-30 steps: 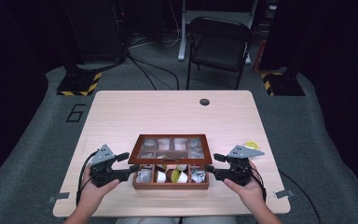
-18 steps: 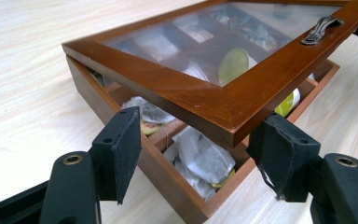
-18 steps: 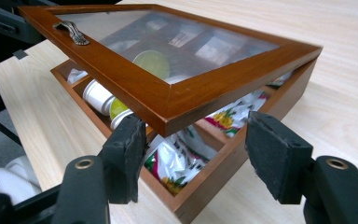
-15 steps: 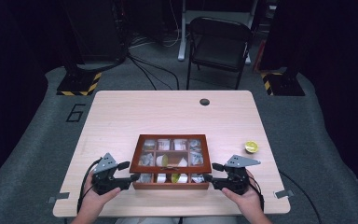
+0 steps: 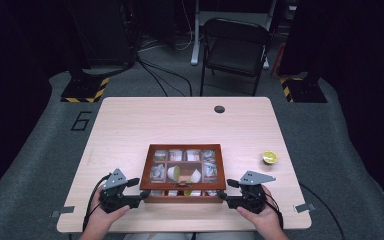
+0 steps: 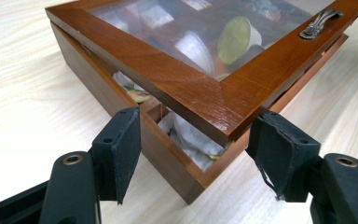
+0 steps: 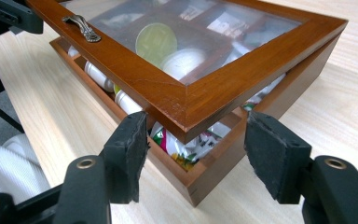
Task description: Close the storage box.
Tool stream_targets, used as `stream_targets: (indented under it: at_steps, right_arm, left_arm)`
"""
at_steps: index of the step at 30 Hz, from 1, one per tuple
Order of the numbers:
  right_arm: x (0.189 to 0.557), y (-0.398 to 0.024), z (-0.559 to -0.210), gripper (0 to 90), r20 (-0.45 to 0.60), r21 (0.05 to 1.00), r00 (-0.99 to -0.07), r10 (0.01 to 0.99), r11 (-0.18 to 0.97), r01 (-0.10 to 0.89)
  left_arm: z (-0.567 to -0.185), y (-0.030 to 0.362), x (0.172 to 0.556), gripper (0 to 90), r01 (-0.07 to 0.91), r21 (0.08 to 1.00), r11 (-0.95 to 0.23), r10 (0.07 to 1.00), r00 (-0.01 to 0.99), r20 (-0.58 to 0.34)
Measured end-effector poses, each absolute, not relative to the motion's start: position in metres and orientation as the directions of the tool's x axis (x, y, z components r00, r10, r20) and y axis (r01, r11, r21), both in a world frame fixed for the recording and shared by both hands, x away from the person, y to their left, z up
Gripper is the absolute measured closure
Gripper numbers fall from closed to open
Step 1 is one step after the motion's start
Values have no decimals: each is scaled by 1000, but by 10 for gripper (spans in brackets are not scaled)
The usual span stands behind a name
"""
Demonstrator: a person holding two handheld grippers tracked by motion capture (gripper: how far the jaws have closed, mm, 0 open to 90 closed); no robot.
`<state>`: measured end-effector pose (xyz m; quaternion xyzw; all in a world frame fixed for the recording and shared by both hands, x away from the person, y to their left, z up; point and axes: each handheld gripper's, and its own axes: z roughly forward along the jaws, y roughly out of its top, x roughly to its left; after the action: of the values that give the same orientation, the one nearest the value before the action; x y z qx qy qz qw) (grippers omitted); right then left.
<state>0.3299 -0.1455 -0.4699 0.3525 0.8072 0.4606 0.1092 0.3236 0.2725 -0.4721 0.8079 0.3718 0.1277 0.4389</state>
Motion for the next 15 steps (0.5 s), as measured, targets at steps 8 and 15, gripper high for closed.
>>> stream_targets:
  at_steps: [8,15]
  right_arm:
    - [334,-152,-473,390,195,814,-709,678,292,503]
    - [334,-149,-478,378,174,789,-734,656,353,503]
  left_arm:
    - [-479,269,323,348,504,771,-390,700,706,-107]
    - [-481,268,323,348,506,760,-407,697,710,-100]
